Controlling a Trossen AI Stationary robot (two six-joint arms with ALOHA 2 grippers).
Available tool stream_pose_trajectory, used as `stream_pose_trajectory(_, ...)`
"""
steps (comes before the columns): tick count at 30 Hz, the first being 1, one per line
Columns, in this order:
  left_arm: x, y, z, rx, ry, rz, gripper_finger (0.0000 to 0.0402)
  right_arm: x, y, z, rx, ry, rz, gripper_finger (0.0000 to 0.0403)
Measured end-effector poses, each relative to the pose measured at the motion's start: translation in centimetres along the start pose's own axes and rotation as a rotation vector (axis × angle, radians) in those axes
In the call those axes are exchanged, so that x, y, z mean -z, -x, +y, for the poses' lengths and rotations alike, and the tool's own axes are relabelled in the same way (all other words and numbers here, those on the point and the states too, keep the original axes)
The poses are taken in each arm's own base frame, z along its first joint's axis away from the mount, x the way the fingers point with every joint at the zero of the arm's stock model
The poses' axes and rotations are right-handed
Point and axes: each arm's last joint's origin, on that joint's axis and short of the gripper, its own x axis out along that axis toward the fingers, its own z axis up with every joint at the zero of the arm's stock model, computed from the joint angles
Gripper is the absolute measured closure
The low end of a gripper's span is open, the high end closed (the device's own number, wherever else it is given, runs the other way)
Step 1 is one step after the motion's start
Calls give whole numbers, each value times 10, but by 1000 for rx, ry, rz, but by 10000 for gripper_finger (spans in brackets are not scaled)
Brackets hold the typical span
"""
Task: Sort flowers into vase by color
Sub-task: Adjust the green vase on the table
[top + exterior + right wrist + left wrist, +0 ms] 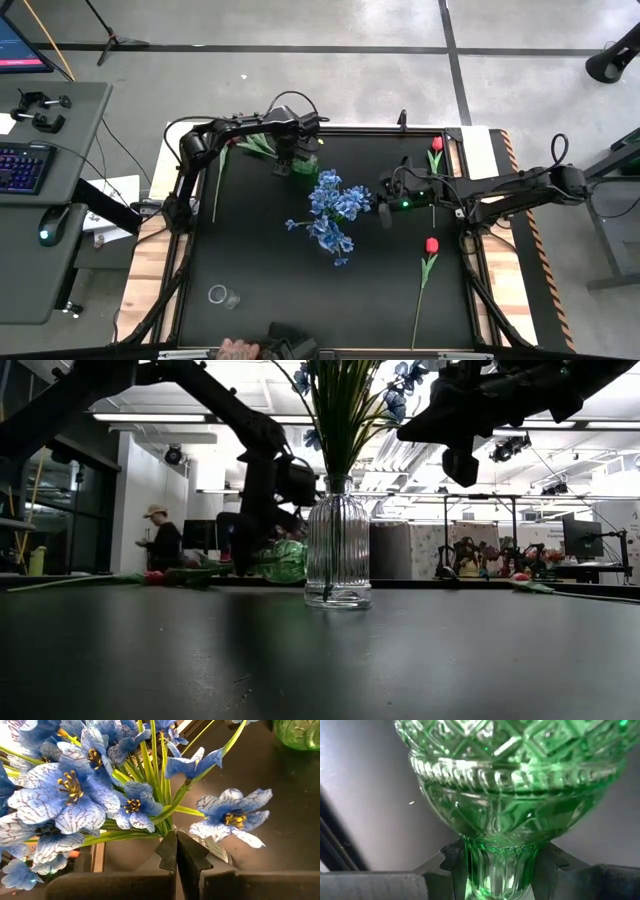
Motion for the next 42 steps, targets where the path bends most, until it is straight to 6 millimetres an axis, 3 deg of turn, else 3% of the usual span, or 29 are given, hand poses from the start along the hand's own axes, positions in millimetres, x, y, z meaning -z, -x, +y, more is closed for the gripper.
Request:
stream_pose_trajectory(10,13,-22,8,-50,6,35,274,-1,0,0,10,-51,-21,403)
stream_pose_trajectory(19,18,-26,13,-83,9,32,274,-16,2,13,-126,-28,-178,403)
stream_pose_trajectory(26,17,-26,14,-90,10,25,274,-16,2,13,-119,-33,-181,403)
stream_pose_trajectory(28,15,-27,13,-90,19,24,246,-16,2,14,-124,-32,-179,403)
stream_pose_trajectory(34,11,-27,10,-104,56,23,110,-15,2,14,-137,-8,-167,403)
stream_pose_trajectory(37,8,-24,4,-110,43,38,87,-15,2,14,-137,1,-166,403)
stream_pose_trajectory(42,0,-14,-6,-90,29,6,81,-15,2,14,-142,2,-162,403)
